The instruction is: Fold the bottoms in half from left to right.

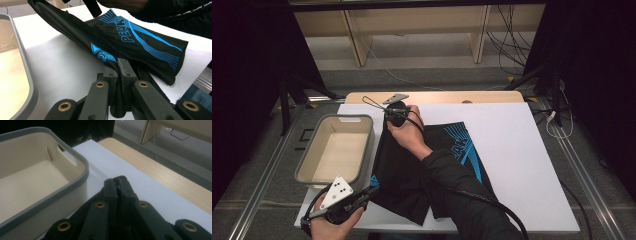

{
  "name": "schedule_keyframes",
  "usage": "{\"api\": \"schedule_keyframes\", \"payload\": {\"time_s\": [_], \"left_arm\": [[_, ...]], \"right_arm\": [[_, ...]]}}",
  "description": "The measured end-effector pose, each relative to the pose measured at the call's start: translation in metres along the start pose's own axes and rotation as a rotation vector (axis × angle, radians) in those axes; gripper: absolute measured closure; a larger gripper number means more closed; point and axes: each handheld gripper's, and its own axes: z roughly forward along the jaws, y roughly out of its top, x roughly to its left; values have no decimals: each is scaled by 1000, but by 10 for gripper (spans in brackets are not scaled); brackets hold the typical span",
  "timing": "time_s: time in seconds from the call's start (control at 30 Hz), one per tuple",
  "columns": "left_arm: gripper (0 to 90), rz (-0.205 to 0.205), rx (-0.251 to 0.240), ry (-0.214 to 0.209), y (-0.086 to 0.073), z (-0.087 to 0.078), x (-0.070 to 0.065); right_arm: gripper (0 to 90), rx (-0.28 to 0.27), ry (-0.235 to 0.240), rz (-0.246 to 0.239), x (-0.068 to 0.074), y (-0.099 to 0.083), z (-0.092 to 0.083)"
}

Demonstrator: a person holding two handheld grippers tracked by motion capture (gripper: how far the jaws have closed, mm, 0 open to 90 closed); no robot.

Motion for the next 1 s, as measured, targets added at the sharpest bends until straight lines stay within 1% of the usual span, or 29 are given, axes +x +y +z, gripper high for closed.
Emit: {"api": "schedule_keyframes", "payload": {"time_s": [0.07, 0.37, 0.43, 0.7, 0.77, 0.83, 0.9, 1.0], "left_arm": [[853, 0, 0, 0, 0, 0, 0], [853, 0, -8, 4, 1, -2, 0], [854, 1, -7, 6, 2, -3, 0], [854, 1, -14, 12, 3, -5, 2], [854, 0, -16, 14, 3, -6, 2], [853, -2, -19, 15, 3, -6, 2], [854, -5, -25, 18, 3, -6, 2], [854, -8, -29, 22, 3, -7, 3]], "right_arm": [[868, -2, 1, -8, 0, 0, 0], [868, -1, 4, -2, 2, 2, 0], [868, -4, 3, 5, 2, 3, 0], [868, -11, 3, 1, 3, 5, 0], [868, -20, 1, -4, 2, 6, -1], [868, -18, 5, 7, 3, 6, -1], [868, -23, 4, 4, 2, 7, -1], [868, -30, 3, 17, 2, 7, -1]]}}
